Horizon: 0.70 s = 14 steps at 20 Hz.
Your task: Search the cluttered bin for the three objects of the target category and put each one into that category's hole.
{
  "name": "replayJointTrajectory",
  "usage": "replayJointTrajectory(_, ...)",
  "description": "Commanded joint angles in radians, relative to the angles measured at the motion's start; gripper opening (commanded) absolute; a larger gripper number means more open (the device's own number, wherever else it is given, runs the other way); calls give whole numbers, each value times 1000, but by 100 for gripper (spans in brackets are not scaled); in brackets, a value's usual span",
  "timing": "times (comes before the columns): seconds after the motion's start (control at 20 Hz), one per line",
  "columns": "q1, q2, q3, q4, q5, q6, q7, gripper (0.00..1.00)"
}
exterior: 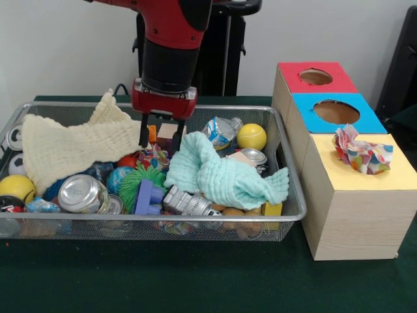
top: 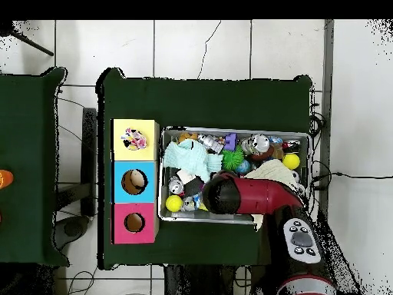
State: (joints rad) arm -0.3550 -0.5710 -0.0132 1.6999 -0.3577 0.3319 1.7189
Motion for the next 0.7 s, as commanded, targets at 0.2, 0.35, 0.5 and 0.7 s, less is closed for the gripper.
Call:
replayJointTrajectory(0.2,-44,121,98,-70,-18,-74,58,100)
replayJointTrajectory(0.35,-41,151,85,-89,-20,-82,68,100)
replayJointTrajectory(0.5,-42,175,77,-96,-20,-100,77,100)
replayJointTrajectory(0.7,-50,207,84,-102,-10,-86,70,100)
